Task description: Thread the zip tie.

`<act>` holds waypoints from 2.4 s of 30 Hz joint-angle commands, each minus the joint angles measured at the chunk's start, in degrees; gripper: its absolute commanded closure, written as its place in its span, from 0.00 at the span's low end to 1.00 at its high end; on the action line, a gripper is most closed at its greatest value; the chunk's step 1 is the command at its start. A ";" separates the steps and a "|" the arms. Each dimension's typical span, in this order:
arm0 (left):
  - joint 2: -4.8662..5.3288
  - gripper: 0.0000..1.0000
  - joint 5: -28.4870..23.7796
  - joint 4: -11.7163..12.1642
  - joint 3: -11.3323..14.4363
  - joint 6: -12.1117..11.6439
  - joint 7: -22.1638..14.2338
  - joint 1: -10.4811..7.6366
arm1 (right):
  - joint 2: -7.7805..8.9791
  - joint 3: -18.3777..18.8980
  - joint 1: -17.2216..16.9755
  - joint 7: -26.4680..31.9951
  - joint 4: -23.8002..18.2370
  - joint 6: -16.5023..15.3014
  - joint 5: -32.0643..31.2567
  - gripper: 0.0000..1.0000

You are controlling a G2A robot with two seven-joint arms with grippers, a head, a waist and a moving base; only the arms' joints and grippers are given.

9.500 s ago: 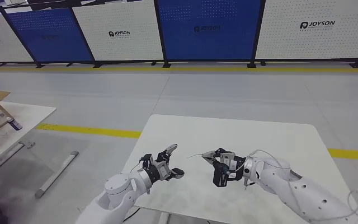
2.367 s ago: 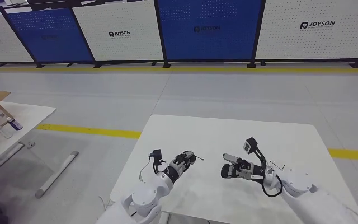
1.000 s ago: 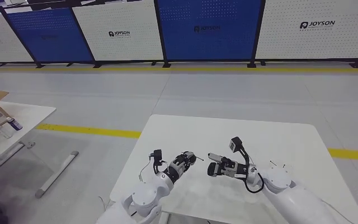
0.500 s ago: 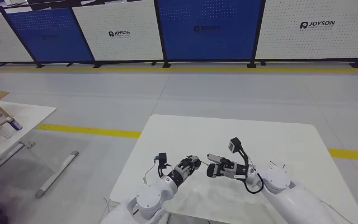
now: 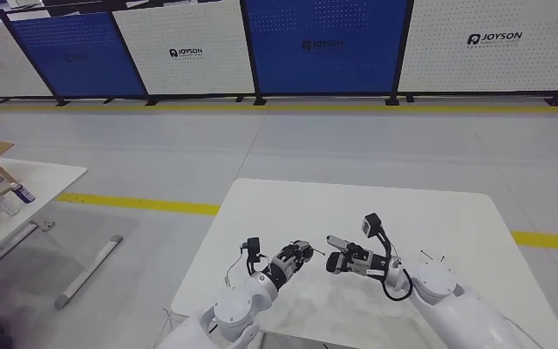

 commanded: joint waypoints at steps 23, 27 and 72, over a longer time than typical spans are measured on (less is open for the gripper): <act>-1.12 1.00 0.54 0.07 -1.38 -0.09 -1.11 0.57 | -1.16 3.88 -1.97 0.98 -1.60 5.04 -3.57 1.00; -1.24 1.00 0.72 -0.01 -1.71 0.01 -1.31 0.81 | -1.48 4.33 -2.04 1.36 -1.46 5.39 -4.09 1.00; -2.28 0.00 -0.16 1.16 -2.32 -4.75 -3.57 1.26 | -2.08 8.69 -4.93 1.94 -3.27 4.58 -4.88 1.00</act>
